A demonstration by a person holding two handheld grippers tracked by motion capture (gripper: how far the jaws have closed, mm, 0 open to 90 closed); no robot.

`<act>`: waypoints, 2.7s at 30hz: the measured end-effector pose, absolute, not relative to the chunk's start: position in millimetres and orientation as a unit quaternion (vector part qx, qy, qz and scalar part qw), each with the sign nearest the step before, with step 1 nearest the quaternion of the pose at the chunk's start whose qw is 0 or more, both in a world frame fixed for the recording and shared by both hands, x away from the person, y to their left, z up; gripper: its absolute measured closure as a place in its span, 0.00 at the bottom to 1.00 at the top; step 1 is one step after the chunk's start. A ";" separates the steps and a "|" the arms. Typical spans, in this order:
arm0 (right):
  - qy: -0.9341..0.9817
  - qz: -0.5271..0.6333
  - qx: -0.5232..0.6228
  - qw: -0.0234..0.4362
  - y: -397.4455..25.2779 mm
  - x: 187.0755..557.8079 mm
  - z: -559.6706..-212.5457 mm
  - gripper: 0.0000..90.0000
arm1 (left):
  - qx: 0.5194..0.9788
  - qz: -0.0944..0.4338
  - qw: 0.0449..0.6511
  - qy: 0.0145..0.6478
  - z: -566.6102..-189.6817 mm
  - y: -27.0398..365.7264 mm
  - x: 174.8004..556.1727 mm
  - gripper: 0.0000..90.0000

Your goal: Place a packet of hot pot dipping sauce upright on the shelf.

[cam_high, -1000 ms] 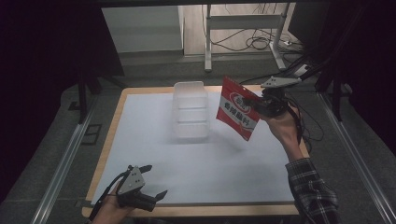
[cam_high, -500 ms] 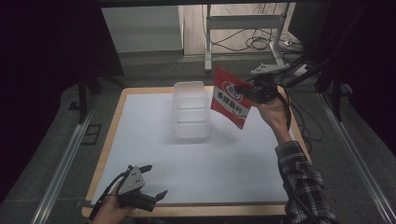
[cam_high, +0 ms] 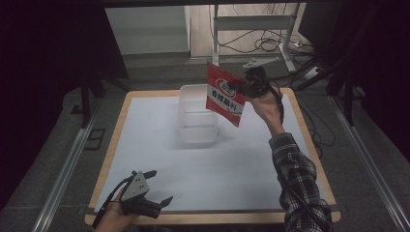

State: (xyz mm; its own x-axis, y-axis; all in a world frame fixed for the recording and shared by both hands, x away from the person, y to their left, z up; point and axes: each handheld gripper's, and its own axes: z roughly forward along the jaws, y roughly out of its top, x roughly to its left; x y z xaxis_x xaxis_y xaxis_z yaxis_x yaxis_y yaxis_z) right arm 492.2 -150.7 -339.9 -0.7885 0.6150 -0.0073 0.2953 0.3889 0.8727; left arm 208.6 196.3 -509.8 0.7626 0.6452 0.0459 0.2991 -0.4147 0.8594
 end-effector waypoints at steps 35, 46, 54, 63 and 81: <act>0.827 0.493 0.227 0.147 -56.9 534.6 -352.3 0.97 | 0.815 0.184 0.463 0.294 -509.4 198.4 209.2 0.02; 0.836 0.471 0.242 0.142 -58.7 543.1 -381.9 0.97 | 0.816 0.185 0.462 0.293 -509.6 197.9 209.1 0.02; 0.839 0.455 0.260 0.145 -66.8 544.3 -385.9 0.96 | 0.818 0.185 0.460 0.291 -509.7 197.2 208.9 0.02; 0.842 0.445 0.259 0.162 -66.0 540.1 -388.2 0.80 | 0.819 0.185 0.460 0.289 -509.7 197.1 208.7 0.02; 0.839 0.443 0.261 0.179 -70.6 530.6 -382.5 0.44 | 0.819 0.187 0.459 0.289 -510.0 196.2 208.3 0.02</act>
